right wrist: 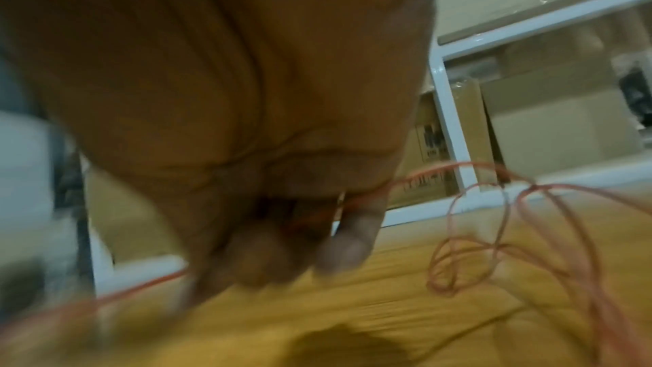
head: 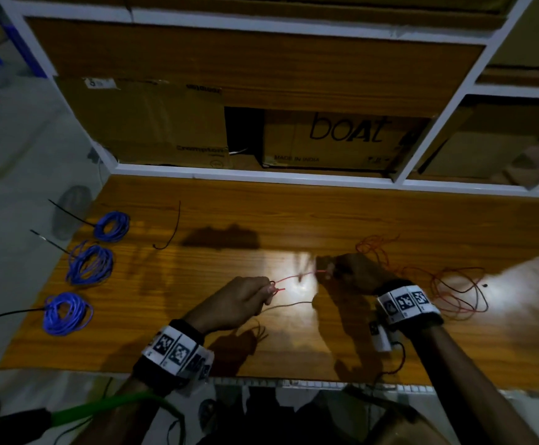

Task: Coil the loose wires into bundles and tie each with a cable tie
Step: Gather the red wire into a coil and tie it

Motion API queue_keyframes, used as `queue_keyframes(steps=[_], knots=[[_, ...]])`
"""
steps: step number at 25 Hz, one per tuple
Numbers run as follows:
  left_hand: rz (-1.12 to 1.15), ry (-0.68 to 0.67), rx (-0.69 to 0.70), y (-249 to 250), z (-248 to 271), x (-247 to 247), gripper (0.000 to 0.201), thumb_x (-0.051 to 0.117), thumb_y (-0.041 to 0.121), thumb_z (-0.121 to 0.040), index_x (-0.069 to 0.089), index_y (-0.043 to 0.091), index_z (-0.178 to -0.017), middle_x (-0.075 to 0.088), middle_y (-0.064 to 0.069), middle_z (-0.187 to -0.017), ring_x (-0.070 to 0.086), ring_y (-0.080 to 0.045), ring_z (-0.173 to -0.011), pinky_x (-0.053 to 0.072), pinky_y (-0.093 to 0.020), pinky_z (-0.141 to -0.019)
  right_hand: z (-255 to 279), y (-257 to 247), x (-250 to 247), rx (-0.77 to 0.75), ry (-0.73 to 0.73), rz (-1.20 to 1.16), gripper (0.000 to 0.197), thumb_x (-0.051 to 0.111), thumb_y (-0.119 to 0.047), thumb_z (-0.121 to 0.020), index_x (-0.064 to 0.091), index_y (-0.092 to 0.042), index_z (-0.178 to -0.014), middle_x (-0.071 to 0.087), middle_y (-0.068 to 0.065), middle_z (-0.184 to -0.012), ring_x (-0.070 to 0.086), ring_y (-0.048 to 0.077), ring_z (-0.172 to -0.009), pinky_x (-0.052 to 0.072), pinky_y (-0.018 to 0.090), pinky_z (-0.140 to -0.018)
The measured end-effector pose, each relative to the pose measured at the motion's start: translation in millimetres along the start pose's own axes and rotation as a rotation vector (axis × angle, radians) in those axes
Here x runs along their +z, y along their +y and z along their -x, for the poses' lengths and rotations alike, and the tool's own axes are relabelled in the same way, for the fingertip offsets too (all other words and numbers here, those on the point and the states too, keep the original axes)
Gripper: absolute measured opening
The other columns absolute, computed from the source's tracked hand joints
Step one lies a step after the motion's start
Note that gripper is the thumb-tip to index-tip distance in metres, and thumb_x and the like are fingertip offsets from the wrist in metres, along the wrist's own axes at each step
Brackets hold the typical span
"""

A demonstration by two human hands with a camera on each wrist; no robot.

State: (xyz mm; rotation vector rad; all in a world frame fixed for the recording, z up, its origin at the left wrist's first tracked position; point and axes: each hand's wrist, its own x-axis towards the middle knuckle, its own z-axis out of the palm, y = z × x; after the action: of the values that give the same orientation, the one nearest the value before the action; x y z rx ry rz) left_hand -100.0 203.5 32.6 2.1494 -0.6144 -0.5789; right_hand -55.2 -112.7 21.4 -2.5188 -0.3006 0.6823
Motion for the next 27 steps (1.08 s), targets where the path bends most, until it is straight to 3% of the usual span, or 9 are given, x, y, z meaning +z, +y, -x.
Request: queue_keyframes(steps=[3, 6, 8, 11, 14, 17, 20, 23, 27], knots=[[-0.097, 0.166, -0.042, -9, -8, 10, 0.03, 0.04, 0.032, -0.107, 0.058, 0.021, -0.085, 0.057, 0.001, -0.064, 0.056, -0.018, -0.058, 0.038, -0.032, -0.057, 13, -37, 2, -0.055, 0.213, -0.373, 0.022, 0.048, -0.012, -0.104, 0.068, -0.003, -0.101, 0.07, -0.008, -0.088, 0.061, -0.007, -0.068, 0.043, 0.01, -0.063], [-0.049, 0.278, -0.092, -6, -14, 22, 0.029, 0.039, 0.029, -0.108, 0.056, 0.021, -0.085, 0.063, -0.003, -0.061, 0.06, -0.017, -0.055, 0.045, -0.033, -0.058, 29, -74, 9, -0.108, 0.202, -0.708, 0.022, 0.047, -0.008, -0.104, 0.065, 0.001, -0.11, 0.064, -0.005, -0.078, 0.05, -0.004, -0.05, 0.037, 0.01, -0.048], [0.168, 0.416, -0.175, -5, -20, 26, 0.033, 0.036, 0.032, -0.109, 0.058, 0.018, -0.088, 0.069, -0.005, -0.064, 0.062, -0.018, -0.058, 0.046, -0.033, -0.061, 30, -83, 17, -0.159, 0.15, -0.762, 0.022, 0.049, -0.007, -0.103, 0.065, 0.001, -0.116, 0.062, 0.006, -0.087, 0.043, -0.001, -0.051, 0.033, 0.011, -0.048], [0.525, 0.54, -0.298, -2, -30, 23, 0.04, 0.032, 0.035, -0.109, 0.063, 0.011, -0.097, 0.075, -0.004, -0.075, 0.062, -0.021, -0.067, 0.042, -0.031, -0.064, 32, -86, 28, -0.193, 0.081, -0.813, 0.021, 0.053, -0.006, -0.101, 0.068, 0.001, -0.114, 0.065, 0.004, -0.086, 0.043, 0.005, -0.054, 0.035, 0.014, -0.05], [0.702, 0.553, -0.37, 9, -36, 20, 0.04, 0.031, 0.032, -0.11, 0.066, 0.014, -0.106, 0.078, 0.004, -0.089, 0.064, -0.017, -0.086, 0.046, -0.037, -0.081, 32, -85, 45, -0.212, 0.04, -0.84, 0.02, 0.058, -0.005, -0.099, 0.07, 0.003, -0.112, 0.069, 0.001, -0.086, 0.045, 0.009, -0.056, 0.037, 0.016, -0.051], [0.91, 0.509, -0.346, 16, -43, 23, 0.04, 0.031, 0.032, -0.11, 0.065, 0.013, -0.114, 0.078, 0.002, -0.104, 0.059, -0.031, -0.104, 0.043, -0.047, -0.096, 28, -88, 64, -0.198, 0.023, -0.815, 0.018, 0.061, -0.007, -0.097, 0.071, 0.003, -0.109, 0.072, 0.01, -0.091, 0.047, 0.01, -0.055, 0.038, 0.016, -0.049], [1.157, 0.525, -0.291, 23, -47, 26, 0.038, 0.035, 0.032, -0.108, 0.063, 0.006, -0.115, 0.077, -0.004, -0.097, 0.054, -0.029, -0.088, 0.043, -0.04, -0.082, 20, -88, 77, -0.187, -0.022, -0.871, 0.019, 0.063, -0.009, -0.097, 0.069, 0.005, -0.108, 0.069, 0.019, -0.09, 0.045, 0.008, -0.05, 0.035, 0.018, -0.046], [1.366, 0.562, -0.214, 26, -48, 22, 0.03, 0.037, 0.029, -0.107, 0.057, 0.01, -0.094, 0.048, 0.003, -0.059, 0.042, -0.015, -0.063, 0.035, -0.028, -0.063, 15, -83, 81, -0.132, -0.016, -0.84, 0.022, 0.059, -0.018, -0.1, 0.07, 0.0, -0.099, 0.058, 0.007, -0.068, 0.038, 0.005, -0.044, 0.03, 0.016, -0.043], [1.477, 0.487, -0.162, 21, -44, 12, 0.032, 0.033, 0.029, -0.108, 0.049, 0.014, -0.085, 0.033, 0.009, -0.053, 0.035, -0.007, -0.045, 0.03, -0.019, -0.045, 9, -72, 87, -0.118, -0.087, -0.718, 0.039, 0.047, -0.035, -0.105, 0.069, -0.008, -0.088, 0.039, -0.014, -0.052, 0.029, 0.002, -0.043, 0.027, 0.015, -0.044]])
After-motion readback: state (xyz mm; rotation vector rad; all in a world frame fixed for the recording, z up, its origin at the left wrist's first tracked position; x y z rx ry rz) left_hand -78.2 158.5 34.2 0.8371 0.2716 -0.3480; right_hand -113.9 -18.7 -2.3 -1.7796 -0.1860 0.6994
